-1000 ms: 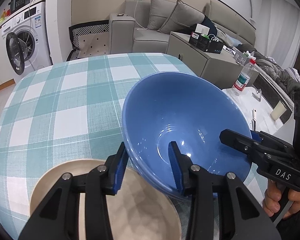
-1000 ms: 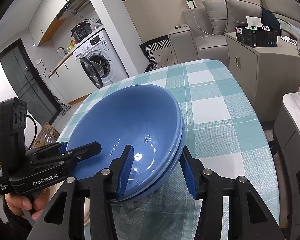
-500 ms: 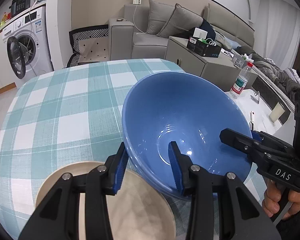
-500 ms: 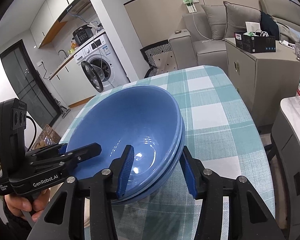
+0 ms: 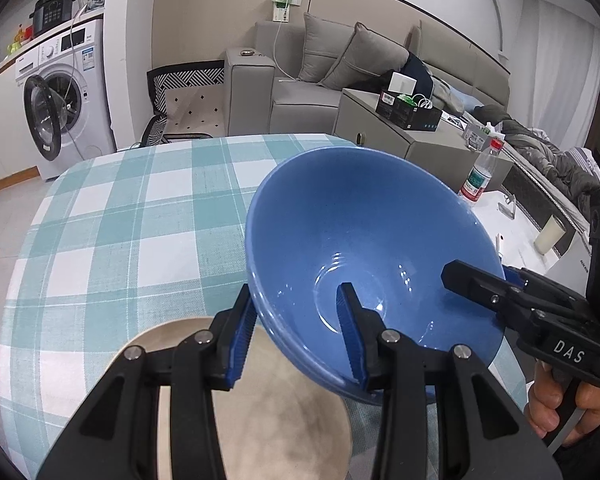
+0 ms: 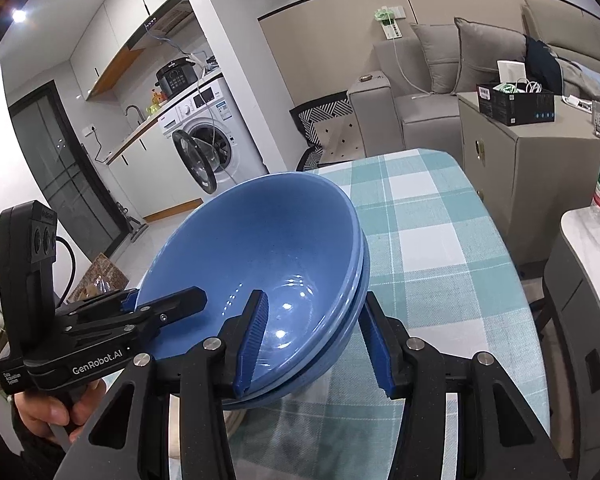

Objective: Organize plates and bowls
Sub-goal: 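Lift the bowl stack with both grippers and carry it over the cream plates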

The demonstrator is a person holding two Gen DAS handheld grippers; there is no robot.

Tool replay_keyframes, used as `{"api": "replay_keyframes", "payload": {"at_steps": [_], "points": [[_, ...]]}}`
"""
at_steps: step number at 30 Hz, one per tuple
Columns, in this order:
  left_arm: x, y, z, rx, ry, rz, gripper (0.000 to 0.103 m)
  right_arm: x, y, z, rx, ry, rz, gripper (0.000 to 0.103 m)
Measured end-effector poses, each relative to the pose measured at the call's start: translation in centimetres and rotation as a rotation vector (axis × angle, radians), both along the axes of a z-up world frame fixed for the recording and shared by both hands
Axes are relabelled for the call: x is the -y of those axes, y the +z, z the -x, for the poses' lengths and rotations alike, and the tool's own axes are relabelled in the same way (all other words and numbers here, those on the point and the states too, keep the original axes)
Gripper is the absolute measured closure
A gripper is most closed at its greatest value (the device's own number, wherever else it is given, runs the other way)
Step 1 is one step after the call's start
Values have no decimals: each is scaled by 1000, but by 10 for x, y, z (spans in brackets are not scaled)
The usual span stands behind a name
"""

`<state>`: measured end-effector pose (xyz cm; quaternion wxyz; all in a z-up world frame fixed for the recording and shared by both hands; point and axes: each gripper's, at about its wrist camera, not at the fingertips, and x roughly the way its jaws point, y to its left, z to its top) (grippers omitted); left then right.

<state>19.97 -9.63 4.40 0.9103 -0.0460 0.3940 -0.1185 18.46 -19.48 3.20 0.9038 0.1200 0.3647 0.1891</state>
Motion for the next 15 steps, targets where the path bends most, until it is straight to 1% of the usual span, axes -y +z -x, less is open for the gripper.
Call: {"api": "replay_keyframes", "payload": {"at_steps": [5, 9, 15], "points": [[-13, 5, 10, 16, 24, 3, 63, -14, 1, 4, -7, 25, -12, 55], [-19, 9, 17, 38, 41, -10, 63, -24, 3, 8, 0, 41, -13, 54], [-29, 14, 24, 55, 67, -7, 63, -34, 8, 13, 20, 57, -15, 54]]}}
